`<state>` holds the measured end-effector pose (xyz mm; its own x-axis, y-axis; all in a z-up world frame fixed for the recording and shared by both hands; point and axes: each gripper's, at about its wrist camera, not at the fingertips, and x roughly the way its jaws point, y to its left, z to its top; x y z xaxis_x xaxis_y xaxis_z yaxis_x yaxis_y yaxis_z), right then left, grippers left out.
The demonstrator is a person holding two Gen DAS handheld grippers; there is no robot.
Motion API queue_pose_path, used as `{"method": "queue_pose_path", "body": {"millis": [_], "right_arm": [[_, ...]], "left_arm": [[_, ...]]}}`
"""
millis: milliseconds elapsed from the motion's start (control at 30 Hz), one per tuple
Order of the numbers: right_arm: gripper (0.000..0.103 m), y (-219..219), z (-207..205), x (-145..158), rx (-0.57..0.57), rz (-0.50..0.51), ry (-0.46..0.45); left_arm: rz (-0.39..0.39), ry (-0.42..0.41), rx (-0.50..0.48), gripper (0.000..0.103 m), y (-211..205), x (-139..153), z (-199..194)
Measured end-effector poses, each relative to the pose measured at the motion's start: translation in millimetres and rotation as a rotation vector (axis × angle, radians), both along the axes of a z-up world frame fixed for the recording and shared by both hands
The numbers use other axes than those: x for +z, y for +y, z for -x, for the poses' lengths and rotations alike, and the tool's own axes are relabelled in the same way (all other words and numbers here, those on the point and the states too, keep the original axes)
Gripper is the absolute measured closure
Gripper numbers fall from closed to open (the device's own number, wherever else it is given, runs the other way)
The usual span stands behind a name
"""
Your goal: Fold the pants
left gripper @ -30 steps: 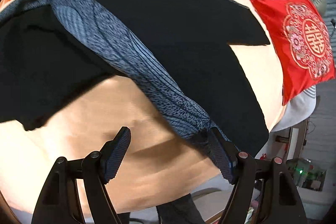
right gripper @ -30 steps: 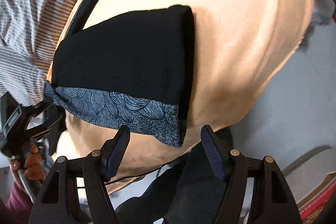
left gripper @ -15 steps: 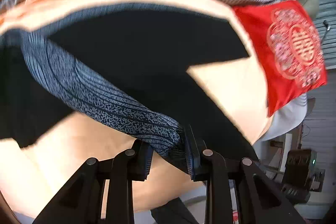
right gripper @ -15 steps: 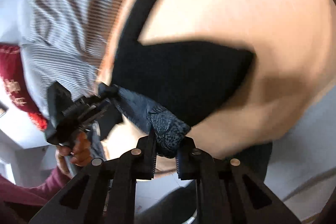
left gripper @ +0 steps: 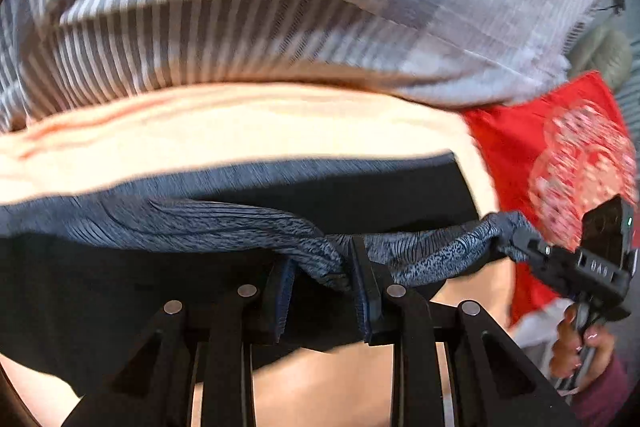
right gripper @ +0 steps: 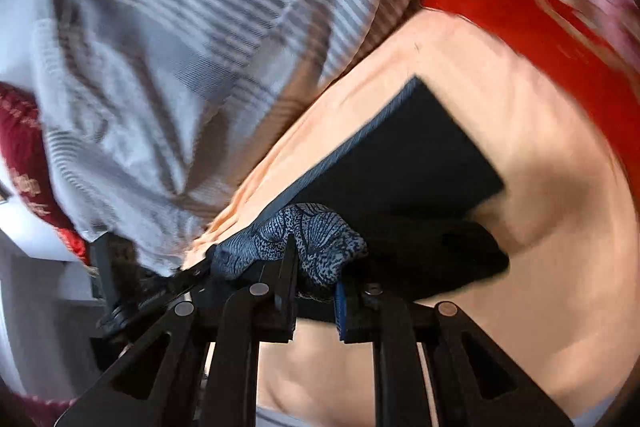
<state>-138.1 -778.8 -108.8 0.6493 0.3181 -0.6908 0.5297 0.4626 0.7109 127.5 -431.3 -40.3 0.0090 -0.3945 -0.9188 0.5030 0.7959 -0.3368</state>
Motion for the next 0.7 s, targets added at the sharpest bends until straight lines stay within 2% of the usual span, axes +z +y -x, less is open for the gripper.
{"method": "queue_pose_path", "body": {"millis": [100, 167, 200, 233, 267, 300, 333, 367, 433, 500, 567, 633, 667, 700], "right_arm": [[0.085, -22.3, -37.4, -22.0, 0.015, 0.007, 0.078], [0.08, -32.4, -50.5, -35.5, 0.001, 0.016, 0.13], [0.074, -37.2, -54.6, -42.3, -0.015, 0.008, 0.149], [0.067, -41.9, -56.7, -47.4, -0.031, 0.0, 0.166], [0.055, -45.5, -57.3, -48.6, -0.049, 0.002, 0.181], [0.049, -49.2, -57.3, -44.8, -0.063, 0.007, 0.168], [0.045, -50.9, -55.2, -37.7, -0.068, 0.021, 0.144], [0.036, -51.9, -53.2, -27.0, -0.066, 0.066, 0.134], [0.035, -50.7, -50.8, -7.7, -0.03, 0.214, 0.159], [0.035, -48.4, -51.8, -0.8, 0.023, 0.328, 0.206], [0.035, -47.7, -56.7, -7.3, 0.071, 0.336, 0.232], [0.037, -50.8, -68.1, -18.1, 0.088, 0.323, 0.25], [0.04, -49.7, -74.8, -22.4, 0.1, 0.328, 0.244], [0.049, -45.8, -81.5, -23.8, 0.118, 0.343, 0.242]], "left_arm": [[-0.081, -0.072, 0.015, 0.074, -7.4, 1.4, -12.0], [-0.08, -0.093, 0.029, 0.074, -2.9, 5.3, -15.6], [-0.091, -0.101, 0.037, 0.074, 1.1, 5.4, -16.3], [-0.111, -0.107, 0.041, 0.061, 4.1, 3.6, -16.4], [-0.137, -0.116, 0.045, 0.034, 7.7, 0.5, -15.7], [-0.152, -0.135, 0.056, 0.029, 13.1, -2.5, -13.9], [-0.164, -0.157, 0.067, 0.029, 18.5, -6.1, -11.2], [-0.181, -0.154, 0.063, 0.029, 22.0, -11.7, -8.7], [-0.229, -0.13, 0.065, 0.029, 24.9, -28.8, -3.7], [-0.264, -0.123, 0.07, 0.029, 26.1, -44.9, 1.8], [-0.31, -0.129, 0.065, 0.029, 25.5, -58.8, 6.7], [-0.324, -0.123, 0.078, 0.029, 24.8, -68.4, 9.3], [-0.326, -0.12, 0.087, 0.029, 24.7, -70.6, 9.6], [-0.328, -0.117, 0.095, 0.029, 24.5, -73.0, 9.6]]}}
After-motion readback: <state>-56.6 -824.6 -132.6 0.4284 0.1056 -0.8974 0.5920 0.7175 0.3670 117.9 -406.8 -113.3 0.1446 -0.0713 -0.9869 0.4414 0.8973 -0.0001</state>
